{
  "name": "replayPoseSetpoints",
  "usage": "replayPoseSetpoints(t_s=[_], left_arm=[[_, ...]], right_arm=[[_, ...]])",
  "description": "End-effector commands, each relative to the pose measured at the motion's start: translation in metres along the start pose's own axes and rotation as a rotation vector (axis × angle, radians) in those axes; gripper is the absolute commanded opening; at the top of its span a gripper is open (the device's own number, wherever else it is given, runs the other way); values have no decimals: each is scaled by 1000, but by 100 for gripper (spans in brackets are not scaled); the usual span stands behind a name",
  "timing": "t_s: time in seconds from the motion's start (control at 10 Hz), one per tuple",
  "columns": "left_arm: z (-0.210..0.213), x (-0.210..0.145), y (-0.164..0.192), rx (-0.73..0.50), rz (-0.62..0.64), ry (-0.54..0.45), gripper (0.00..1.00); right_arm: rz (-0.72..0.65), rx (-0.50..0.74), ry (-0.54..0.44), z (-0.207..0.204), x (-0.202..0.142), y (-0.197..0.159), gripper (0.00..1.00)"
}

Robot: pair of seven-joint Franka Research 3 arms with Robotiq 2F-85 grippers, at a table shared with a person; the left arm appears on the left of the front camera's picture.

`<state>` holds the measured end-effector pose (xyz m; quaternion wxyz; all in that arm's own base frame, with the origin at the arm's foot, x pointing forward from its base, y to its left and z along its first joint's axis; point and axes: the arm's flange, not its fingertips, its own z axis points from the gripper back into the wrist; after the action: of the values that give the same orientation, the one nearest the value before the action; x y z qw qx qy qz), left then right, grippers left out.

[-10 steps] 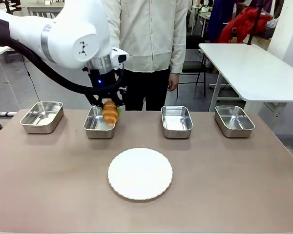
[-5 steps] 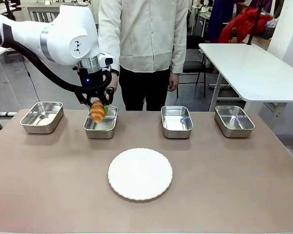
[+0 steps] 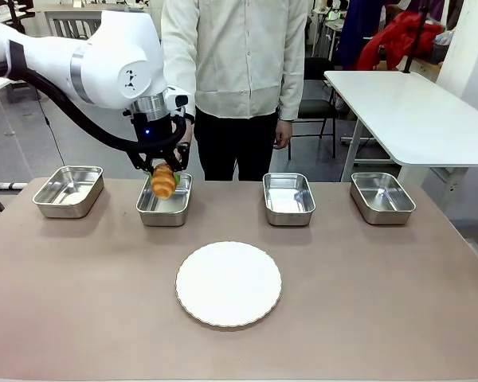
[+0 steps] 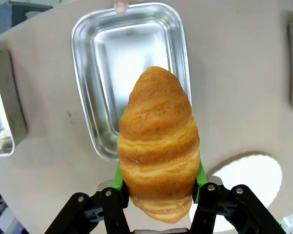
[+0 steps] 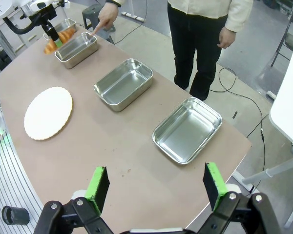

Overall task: Place the bread in the container.
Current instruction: Place the Butter Roll into the Airtight Container indicated by the human.

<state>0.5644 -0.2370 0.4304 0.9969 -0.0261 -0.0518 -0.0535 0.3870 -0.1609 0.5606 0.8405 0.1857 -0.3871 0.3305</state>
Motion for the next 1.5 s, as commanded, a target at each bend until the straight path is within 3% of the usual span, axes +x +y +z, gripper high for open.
replayPoseSetpoints(t_s=[0.0,0.6,0.7,1.4], left_arm=[[-21,19,12,-32,-15,8,58],[-51,29,27,-48,2,48,58],[-51,29,29,-25,-10,25,100],[-51,29,26,-33,14,4,100]], right_arm=[[21,7,-25,0,1,-2,100],[21,7,-25,0,1,-2,100],[21,7,-25,0,1,-2,100],[21,7,-25,0,1,-2,100]])
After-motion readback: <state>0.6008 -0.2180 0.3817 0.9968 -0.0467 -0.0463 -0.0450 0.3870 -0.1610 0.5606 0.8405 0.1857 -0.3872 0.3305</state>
